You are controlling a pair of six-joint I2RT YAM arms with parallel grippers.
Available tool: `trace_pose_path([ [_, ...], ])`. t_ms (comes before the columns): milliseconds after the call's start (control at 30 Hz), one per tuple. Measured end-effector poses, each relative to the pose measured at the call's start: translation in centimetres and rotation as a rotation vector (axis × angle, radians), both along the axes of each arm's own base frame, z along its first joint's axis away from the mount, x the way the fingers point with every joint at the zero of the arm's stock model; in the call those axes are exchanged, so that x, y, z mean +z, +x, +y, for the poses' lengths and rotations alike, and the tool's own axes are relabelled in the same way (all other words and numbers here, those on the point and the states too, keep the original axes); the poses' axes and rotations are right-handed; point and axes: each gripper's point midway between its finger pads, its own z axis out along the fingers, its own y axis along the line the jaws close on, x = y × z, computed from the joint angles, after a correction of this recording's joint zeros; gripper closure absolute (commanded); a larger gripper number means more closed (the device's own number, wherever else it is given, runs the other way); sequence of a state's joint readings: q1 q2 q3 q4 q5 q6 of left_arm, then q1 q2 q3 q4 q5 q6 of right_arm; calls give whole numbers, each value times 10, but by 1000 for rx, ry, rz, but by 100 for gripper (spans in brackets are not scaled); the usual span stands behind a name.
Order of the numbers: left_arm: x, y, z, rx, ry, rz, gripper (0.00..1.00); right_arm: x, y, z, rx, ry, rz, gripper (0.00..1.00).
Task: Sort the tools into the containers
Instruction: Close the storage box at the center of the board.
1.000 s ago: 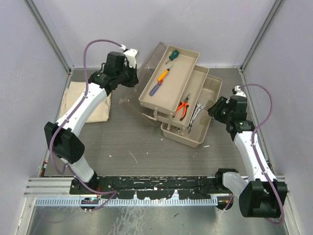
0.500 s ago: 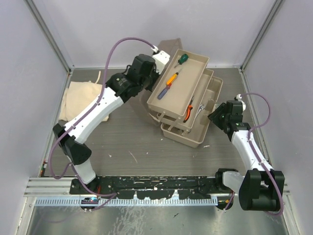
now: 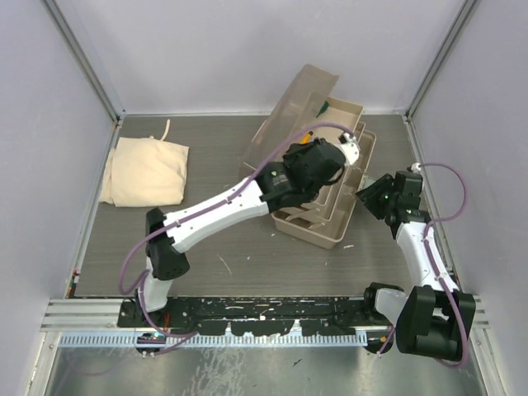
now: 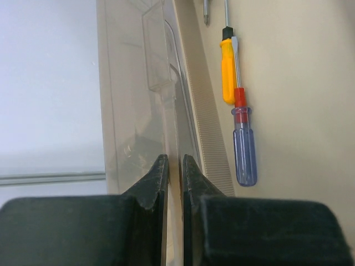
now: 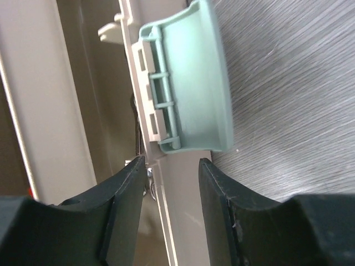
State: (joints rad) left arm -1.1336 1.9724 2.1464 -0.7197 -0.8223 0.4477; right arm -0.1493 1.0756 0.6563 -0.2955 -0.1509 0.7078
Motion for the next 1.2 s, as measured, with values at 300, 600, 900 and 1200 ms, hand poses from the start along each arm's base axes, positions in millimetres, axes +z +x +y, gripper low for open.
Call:
trace_pose_path([
  [300, -11, -15, -32, -12, 220, -170, 100, 59, -7, -30, -130, -18, -149, 50],
  [600, -28, -35, -70, -66, 308, -241, 96, 117, -10, -46, -208, -89, -255, 48],
  [900, -47, -47, -84, -111, 356, -243, 87, 217, -46, -91, -440, -292, -386, 42],
  [1200, -79, -59, -104, -192, 403, -217, 64, 300, -46, -80, -364, -328, -544, 40],
])
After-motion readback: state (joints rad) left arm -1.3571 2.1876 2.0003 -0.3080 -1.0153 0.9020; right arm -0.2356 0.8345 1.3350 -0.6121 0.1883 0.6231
